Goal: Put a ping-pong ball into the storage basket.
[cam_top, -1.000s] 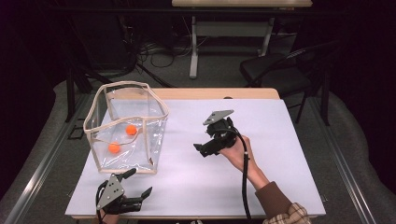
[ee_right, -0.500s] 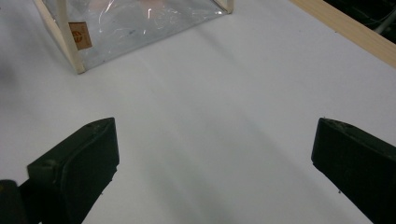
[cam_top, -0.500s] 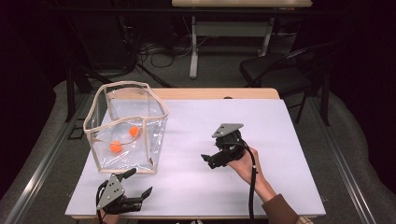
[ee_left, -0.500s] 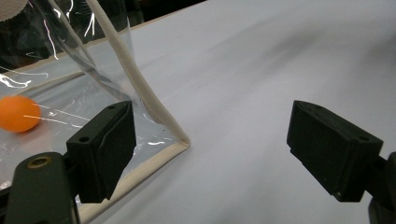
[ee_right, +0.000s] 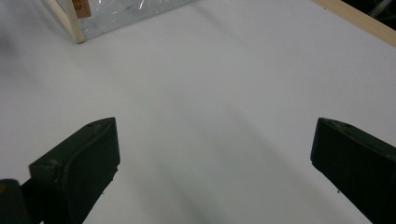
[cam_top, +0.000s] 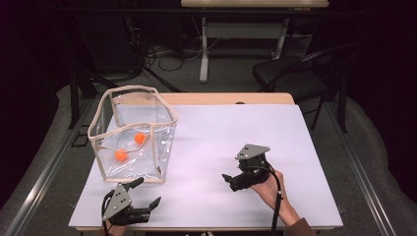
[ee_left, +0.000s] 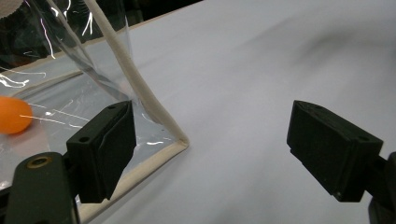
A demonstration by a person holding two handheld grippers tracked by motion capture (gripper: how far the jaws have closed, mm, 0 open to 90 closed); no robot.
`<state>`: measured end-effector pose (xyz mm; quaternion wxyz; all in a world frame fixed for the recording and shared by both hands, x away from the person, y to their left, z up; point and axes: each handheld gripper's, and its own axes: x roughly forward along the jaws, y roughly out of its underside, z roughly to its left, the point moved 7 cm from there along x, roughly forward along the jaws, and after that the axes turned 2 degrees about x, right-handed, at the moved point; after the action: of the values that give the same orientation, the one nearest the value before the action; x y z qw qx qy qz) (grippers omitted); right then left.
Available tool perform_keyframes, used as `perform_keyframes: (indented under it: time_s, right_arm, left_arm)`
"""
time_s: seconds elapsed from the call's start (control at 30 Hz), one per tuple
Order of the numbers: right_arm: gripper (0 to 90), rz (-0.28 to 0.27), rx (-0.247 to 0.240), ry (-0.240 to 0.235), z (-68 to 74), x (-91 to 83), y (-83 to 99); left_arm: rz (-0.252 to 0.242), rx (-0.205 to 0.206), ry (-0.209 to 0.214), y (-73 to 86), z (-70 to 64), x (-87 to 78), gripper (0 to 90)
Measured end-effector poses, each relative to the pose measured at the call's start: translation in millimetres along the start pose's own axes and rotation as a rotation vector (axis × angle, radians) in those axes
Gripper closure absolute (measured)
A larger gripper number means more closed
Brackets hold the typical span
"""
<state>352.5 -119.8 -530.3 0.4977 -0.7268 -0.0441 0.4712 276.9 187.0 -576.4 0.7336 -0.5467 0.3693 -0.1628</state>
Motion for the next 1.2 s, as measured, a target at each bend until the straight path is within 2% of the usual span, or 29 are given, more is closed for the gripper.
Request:
perform_keyframes:
  time_s: [0.37, 0.67, 0.9, 1.2]
  right_arm:
    - [0.6, -0.009, 0.005, 0.015, 0.2, -12.0, 28.0]
    - [0.4, -0.056, -0.002, 0.050, -3.1, -22.6, 49.4]
    - [0.2, -0.050, -0.002, 0.060, -3.7, -25.5, 67.5]
    - [0.2, -0.060, -0.011, 0.077, -4.1, -32.3, 79.5]
  left_arm:
    - [0.003, 0.004, 0.002, -0.2, -0.2, 0.7, 15.8]
    - [0.006, 0.003, 0.005, 0.0, -0.7, 1.4, 15.8]
    - [0.007, 0.002, 0.006, 0.3, -0.6, 1.9, 15.8]
    - [0.010, 0.004, 0.001, 0.6, -0.4, 2.2, 15.8]
